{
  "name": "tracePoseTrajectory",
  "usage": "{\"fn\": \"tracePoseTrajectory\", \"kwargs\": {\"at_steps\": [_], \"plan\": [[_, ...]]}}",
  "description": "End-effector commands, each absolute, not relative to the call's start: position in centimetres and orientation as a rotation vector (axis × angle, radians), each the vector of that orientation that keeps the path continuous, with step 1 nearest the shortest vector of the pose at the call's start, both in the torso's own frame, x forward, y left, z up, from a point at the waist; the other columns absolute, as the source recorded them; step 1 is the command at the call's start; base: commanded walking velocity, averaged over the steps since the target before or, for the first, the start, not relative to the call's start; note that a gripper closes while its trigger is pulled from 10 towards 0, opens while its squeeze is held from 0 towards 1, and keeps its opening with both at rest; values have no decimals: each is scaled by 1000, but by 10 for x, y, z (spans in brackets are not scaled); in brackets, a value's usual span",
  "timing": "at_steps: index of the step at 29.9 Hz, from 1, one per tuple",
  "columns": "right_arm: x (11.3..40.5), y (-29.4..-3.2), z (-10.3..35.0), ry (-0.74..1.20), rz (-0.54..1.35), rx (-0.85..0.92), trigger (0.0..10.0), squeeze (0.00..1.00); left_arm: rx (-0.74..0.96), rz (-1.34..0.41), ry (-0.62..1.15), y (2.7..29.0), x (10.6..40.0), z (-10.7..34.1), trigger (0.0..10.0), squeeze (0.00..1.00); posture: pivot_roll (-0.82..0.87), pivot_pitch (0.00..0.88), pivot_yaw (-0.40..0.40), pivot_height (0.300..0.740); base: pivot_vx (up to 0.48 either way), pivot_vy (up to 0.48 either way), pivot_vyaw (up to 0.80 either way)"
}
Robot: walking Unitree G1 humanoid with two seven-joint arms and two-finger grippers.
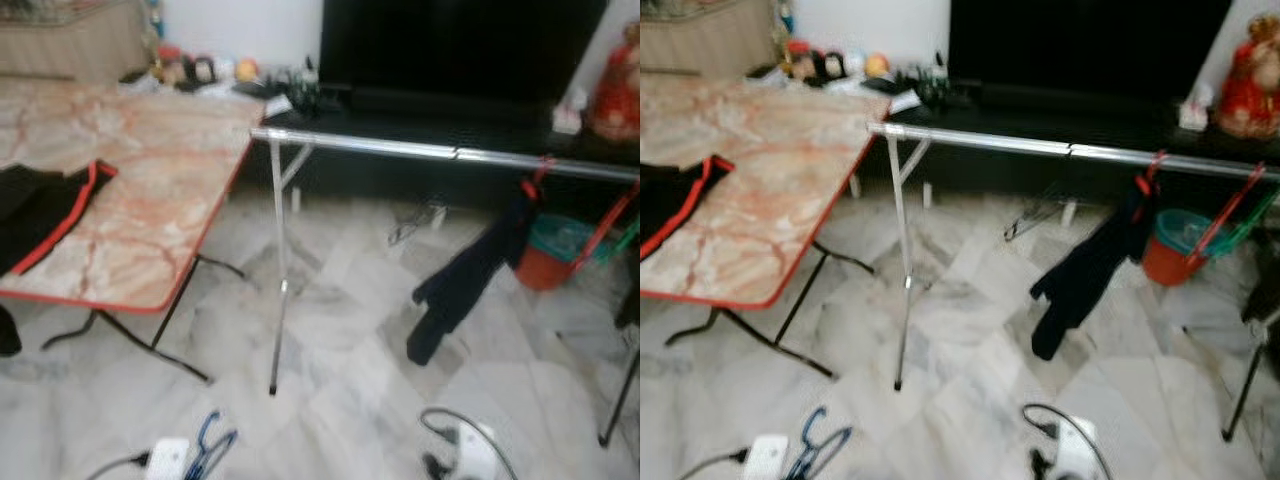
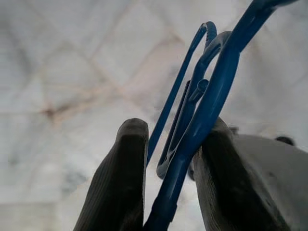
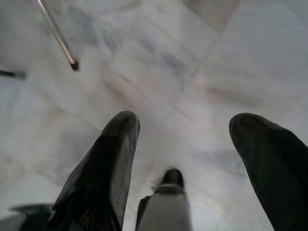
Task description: Hang hanger
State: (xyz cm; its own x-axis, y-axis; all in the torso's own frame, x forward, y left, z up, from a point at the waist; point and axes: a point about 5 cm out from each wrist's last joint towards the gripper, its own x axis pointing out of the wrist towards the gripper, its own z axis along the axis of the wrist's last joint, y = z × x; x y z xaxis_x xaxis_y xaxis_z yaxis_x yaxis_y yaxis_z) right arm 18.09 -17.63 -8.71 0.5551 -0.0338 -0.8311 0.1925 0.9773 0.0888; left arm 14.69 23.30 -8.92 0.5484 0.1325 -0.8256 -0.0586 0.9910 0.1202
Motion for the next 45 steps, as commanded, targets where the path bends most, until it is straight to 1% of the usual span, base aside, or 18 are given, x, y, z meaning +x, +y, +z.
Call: {"fn": "tracePoseTrajectory", "kwargs": {"at_steps": [1, 4, 16, 39, 41, 45], "plan": [[174, -194, -88, 986, -175, 151, 10000, 0, 76, 78, 950, 221, 158, -87, 10000, 0, 34, 0, -37, 740, 319, 0, 0], [173, -195, -89, 995, -157, 124, 10000, 0, 74, 78, 945, 220, 159, -87, 10000, 0, 34, 0, -37, 740, 319, 0, 0], [173, -193, -89, 993, -158, 129, 10000, 0, 75, 88, 930, 222, 162, -85, 10000, 0, 35, 0, -40, 740, 319, 0, 0], [174, -194, -88, 1003, -147, 110, 10000, 0, 78, 72, 928, 217, 163, -85, 10000, 0, 35, 0, -42, 740, 318, 0, 0], [173, -194, -89, 1010, -149, 110, 10000, 0, 80, 59, 930, 215, 163, -86, 10000, 0, 36, 0, -43, 740, 0, 0, 0], [173, -194, -89, 1009, -144, 108, 10000, 0, 77, 54, 896, 213, 168, -84, 10000, 0, 36, 0, -43, 740, 0, 0, -664]]}}
